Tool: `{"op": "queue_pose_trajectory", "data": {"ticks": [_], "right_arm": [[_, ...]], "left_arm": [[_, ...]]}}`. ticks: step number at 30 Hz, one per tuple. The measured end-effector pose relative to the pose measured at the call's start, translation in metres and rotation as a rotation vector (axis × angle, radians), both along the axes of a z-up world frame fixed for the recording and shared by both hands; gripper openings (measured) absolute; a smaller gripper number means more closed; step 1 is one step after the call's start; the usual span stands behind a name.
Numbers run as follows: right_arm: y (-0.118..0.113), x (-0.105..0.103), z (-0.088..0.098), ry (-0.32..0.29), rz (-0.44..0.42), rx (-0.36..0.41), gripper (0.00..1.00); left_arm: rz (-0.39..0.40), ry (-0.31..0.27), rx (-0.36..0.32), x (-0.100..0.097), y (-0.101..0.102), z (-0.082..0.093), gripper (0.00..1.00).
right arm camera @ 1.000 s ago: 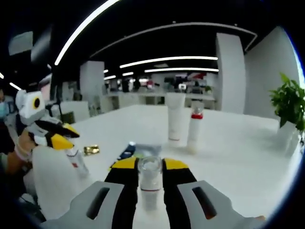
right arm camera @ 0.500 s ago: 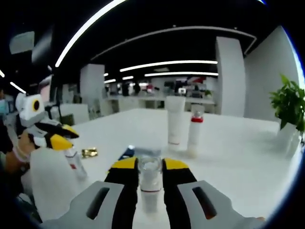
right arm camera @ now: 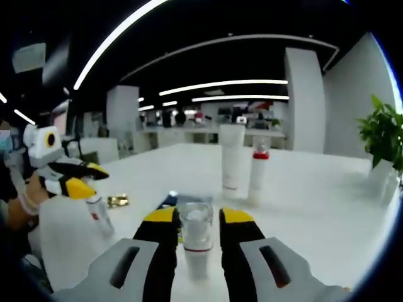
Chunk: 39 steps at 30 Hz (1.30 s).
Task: Arrange the skincare products in the storage area until every visible bottle or jar stands upright without overlapping.
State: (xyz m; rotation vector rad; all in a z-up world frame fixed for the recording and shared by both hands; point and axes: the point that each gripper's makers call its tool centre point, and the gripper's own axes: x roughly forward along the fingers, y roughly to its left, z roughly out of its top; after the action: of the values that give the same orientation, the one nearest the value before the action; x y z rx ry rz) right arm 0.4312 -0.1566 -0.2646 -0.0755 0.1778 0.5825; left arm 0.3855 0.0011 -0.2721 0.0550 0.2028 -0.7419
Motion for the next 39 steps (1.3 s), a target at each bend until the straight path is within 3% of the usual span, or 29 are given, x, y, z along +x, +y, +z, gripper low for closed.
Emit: {"op": "queue_pose_trajectory", "data": {"ticks": [12,23,27,32,35,39], "right_arm": [[-0.001,-0.001,-0.027,0.057,0.016,-0.009,0.25],[0.000,0.002,-0.044,0.091,0.017,-0.002,0.24],[0.002,0.001,-0.050,0.103,0.016,-0.010,0.24],[0.002,-0.002,-0.062,0.121,0.018,-0.029,0.24],[0.000,-0.002,-0.067,0.133,0.016,-0.032,0.23],[-0.002,0.000,-0.073,0.145,0.012,-0.035,0.23]], "left_arm": [[0.034,-0.021,-0.006,0.004,0.004,-0.006,0.57],[0.056,0.029,-0.024,0.005,0.014,-0.025,0.68],[0.058,0.049,-0.019,0.004,0.017,-0.033,0.68],[0.033,0.112,0.031,0.001,0.017,-0.059,0.65],[0.039,0.116,0.032,0.002,0.019,-0.064,0.55],[0.041,0.135,0.003,0.002,0.018,-0.065,0.51]]}}
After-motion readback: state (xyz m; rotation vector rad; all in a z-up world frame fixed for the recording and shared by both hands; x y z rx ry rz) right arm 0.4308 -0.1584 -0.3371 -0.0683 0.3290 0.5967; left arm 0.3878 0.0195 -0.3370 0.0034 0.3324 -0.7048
